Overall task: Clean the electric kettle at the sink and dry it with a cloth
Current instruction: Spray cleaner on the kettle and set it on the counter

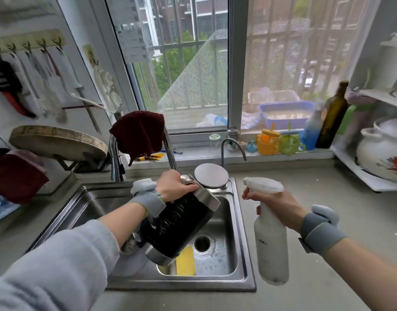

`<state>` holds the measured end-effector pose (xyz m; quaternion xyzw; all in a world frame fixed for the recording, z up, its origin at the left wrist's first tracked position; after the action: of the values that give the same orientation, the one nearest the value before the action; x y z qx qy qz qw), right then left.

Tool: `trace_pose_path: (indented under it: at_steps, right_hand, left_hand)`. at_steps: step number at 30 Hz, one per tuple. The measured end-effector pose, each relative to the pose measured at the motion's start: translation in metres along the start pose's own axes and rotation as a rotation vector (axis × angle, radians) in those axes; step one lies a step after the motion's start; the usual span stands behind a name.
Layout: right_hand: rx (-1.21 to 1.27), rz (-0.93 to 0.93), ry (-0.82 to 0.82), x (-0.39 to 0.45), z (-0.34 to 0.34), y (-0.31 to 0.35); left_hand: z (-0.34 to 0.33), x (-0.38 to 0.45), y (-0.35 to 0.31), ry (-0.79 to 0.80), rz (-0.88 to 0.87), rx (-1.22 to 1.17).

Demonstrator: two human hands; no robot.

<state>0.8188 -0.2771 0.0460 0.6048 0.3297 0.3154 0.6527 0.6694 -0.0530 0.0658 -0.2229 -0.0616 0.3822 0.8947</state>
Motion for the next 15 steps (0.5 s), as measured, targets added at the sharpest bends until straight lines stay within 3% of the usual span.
trace_pose_path:
  at_steps: [15]
  right_hand:
    - [-0.018,-0.082,-0.037,0.013,-0.025,-0.034]
  left_hand:
    - [-0.084,0.033,0.029,0.358,-0.031,0.493]
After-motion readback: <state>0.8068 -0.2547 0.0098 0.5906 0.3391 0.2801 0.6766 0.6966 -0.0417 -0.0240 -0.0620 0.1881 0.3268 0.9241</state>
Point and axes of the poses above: each hand's wrist, its own x-axis towards the middle knuckle, its own z-axis out of the back of the hand, y = z × x, the point moved 5 cm from there along x, towards the middle knuckle, and after that the axes turned 1 degree about z, right-handed, at the moved point
